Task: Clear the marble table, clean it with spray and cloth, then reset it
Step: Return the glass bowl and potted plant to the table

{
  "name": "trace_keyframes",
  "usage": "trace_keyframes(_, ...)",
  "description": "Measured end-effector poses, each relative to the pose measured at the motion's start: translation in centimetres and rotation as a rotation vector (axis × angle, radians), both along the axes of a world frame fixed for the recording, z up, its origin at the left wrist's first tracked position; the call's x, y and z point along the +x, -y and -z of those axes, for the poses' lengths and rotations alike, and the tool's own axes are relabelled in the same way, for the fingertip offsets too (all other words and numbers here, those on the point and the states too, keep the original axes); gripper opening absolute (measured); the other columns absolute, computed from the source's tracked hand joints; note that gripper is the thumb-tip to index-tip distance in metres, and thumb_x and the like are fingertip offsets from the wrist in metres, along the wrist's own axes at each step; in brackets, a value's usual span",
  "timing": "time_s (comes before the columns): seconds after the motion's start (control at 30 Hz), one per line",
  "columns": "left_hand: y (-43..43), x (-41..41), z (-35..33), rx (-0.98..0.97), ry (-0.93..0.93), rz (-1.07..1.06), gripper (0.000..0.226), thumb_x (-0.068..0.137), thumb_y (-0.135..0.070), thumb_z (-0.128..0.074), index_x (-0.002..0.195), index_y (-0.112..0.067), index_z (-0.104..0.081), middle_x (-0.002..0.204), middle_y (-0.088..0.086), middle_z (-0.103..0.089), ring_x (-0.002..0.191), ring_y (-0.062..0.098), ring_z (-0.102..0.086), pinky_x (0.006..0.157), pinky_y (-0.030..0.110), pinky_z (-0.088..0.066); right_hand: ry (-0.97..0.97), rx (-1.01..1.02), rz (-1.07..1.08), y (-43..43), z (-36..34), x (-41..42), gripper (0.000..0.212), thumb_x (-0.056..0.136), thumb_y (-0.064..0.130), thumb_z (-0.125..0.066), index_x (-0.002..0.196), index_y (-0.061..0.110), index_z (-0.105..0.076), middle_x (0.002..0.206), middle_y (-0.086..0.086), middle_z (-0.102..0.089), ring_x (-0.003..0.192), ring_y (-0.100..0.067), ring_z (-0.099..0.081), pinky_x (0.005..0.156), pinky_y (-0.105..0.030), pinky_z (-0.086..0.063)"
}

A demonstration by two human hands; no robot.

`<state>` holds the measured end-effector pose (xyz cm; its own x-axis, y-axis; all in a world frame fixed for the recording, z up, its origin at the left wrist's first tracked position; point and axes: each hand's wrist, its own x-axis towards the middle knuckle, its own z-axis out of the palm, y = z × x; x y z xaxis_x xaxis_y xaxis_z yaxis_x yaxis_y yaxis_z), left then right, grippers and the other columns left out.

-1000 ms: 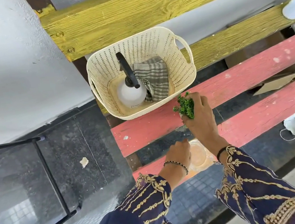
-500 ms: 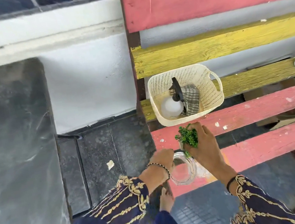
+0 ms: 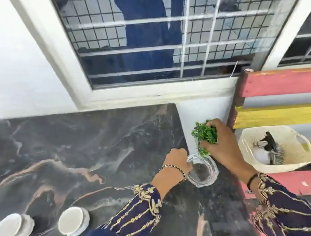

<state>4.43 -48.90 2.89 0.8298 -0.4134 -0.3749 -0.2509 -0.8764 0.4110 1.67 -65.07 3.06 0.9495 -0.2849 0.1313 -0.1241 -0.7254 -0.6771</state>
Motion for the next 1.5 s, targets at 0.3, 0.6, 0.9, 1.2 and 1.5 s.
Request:
trace_keyframes(0.3, -10.8, 6.9, -0.8, -0.06, 0.015, -0.295, 0.028, 0.085, -0.016, -0.061, 0.107, 0.001, -0.064, 0.107, 0.018, -0.07, 0.099, 0.034, -0.068, 0.087, 0.04, -0.055, 0.061, 0.022, -0.031, -10.3, -2.7, 7.5, 0.048, 0.078, 0.015, -0.079, 0.115, 0.021, -0.049, 0.109, -0.004, -0.062, 0.098, -0.022, -0.059, 0.081, -0.03, -0.043)
trace_keyframes(0.6, -11.2, 14.8, 4.8, -0.171, -0.038, -0.535, 0.028, 0.081, -0.019, -0.06, 0.097, 0.003, -0.063, 0.097, 0.021, -0.071, 0.086, 0.037, -0.072, 0.078, 0.044, -0.059, -0.025, 0.022, -0.016, -10.7, 0.3, 13.4, 0.047, 0.079, 0.014, -0.079, 0.118, 0.019, -0.052, 0.107, 0.001, -0.059, 0.101, -0.023, -0.06, 0.082, -0.027, -0.042)
trace_keyframes(0.9, -10.0, 19.8, 6.5, -0.169, -0.077, -0.565, 0.025, 0.081, -0.021, -0.06, 0.091, 0.001, -0.064, 0.093, 0.019, -0.072, 0.085, 0.035, -0.072, 0.077, 0.041, -0.059, -0.067, 0.024, -0.009, -9.4, 2.5, 17.7, 0.047, 0.08, 0.015, -0.078, 0.119, 0.019, -0.053, 0.115, -0.002, -0.061, 0.099, -0.017, -0.056, 0.083, -0.025, -0.04)
trace_keyframes(1.2, -9.3, 21.4, 7.3, -0.243, -0.132, -0.625, 0.018, 0.079, -0.018, -0.063, 0.085, -0.001, -0.067, 0.091, 0.018, -0.073, 0.081, 0.034, -0.072, 0.077, 0.041, -0.06, -0.081, 0.034, -0.037, -9.7, 2.6, 20.0, 0.049, 0.082, 0.014, -0.078, 0.12, 0.021, -0.049, 0.121, -0.005, -0.059, 0.108, -0.021, -0.057, 0.083, -0.023, -0.04)
trace_keyframes(1.5, -12.7, 20.5, 5.6, -0.301, -0.124, -0.606, 0.027, 0.088, -0.023, -0.054, 0.107, -0.006, -0.063, 0.098, 0.014, -0.072, 0.078, 0.03, -0.074, 0.077, 0.036, -0.06, -0.087, -0.001, -0.122, -14.3, 0.4, 20.7, 0.049, 0.084, 0.017, -0.078, 0.124, 0.019, -0.05, 0.122, -0.005, -0.059, 0.103, -0.015, -0.049, 0.082, -0.024, -0.039)
